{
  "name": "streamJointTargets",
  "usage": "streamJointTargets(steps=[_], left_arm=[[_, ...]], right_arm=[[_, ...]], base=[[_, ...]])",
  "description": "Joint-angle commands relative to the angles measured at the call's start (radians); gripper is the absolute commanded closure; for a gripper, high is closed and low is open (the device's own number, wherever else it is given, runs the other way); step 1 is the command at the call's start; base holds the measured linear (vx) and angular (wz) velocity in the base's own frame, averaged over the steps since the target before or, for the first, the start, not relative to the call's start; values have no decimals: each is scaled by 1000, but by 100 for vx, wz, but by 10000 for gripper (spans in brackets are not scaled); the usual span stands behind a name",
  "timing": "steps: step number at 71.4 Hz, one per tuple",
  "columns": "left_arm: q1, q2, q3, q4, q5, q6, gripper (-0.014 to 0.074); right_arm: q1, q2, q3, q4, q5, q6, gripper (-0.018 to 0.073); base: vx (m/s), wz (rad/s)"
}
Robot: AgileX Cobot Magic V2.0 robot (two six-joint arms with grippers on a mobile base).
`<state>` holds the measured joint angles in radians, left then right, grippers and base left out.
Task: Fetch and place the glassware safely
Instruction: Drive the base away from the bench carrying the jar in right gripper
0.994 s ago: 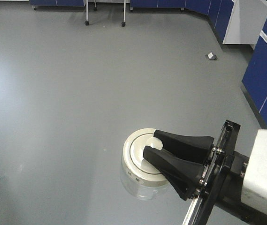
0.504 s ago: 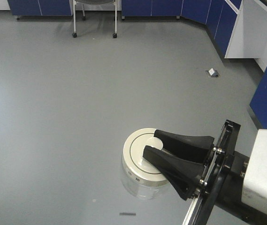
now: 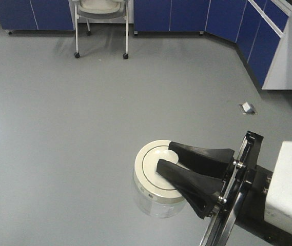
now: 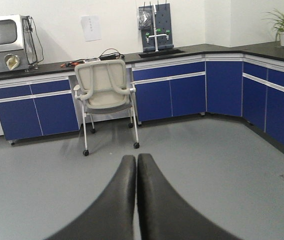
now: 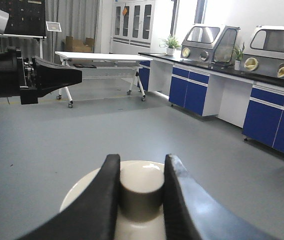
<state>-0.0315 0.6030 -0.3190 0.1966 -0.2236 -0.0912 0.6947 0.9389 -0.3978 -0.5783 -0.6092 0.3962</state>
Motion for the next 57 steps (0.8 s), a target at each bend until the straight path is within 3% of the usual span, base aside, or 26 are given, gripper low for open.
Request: streamJointTargets(steps=[1, 57], left_arm=[[-4, 1, -28, -8, -71, -8, 603], [-4, 1, -28, -8, -71, -8, 603]], right_arm=[[-1, -15, -32, 25, -91, -2, 563], [-1, -15, -32, 25, -91, -2, 563]], base=[[72, 6], [72, -1]])
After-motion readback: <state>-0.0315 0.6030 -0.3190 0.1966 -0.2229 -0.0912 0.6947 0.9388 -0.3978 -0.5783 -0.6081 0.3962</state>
